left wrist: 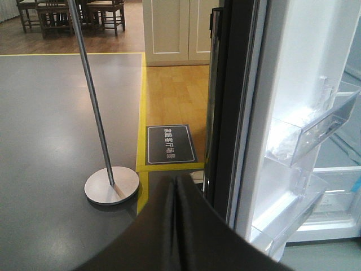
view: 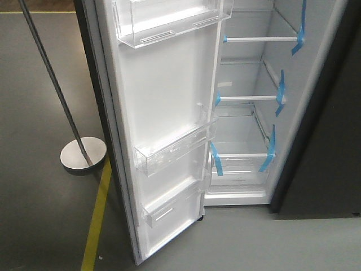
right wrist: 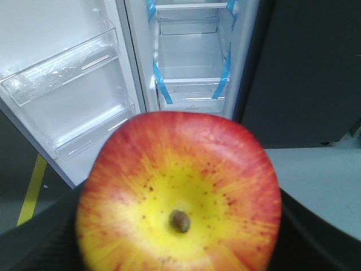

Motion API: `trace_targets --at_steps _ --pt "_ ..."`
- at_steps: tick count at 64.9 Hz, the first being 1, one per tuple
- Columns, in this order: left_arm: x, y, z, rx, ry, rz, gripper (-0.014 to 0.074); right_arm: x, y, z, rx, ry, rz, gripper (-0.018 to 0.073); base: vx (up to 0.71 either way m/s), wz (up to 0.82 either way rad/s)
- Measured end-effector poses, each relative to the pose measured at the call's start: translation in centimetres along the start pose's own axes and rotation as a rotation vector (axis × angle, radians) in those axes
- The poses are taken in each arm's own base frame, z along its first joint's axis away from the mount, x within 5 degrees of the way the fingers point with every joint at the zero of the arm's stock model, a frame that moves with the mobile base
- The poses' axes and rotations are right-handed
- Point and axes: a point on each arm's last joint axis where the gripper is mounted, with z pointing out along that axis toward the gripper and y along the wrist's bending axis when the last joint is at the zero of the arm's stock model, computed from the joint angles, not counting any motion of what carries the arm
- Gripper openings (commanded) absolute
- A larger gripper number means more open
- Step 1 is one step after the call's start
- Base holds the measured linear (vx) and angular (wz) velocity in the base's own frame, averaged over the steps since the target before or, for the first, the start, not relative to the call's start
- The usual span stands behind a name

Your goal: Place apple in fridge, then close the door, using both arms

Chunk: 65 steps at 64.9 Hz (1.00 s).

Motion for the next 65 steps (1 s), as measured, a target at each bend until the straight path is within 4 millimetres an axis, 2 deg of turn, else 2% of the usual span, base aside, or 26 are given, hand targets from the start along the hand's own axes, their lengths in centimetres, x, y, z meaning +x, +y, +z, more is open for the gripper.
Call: trace_targets --at_steps 65 --pt "0.0 0.0 0.0 0.0 0.0 0.0 -0.0006 0.0 0.0 0.0 0.0 0.0 0.0 0.0135 0.04 0.0"
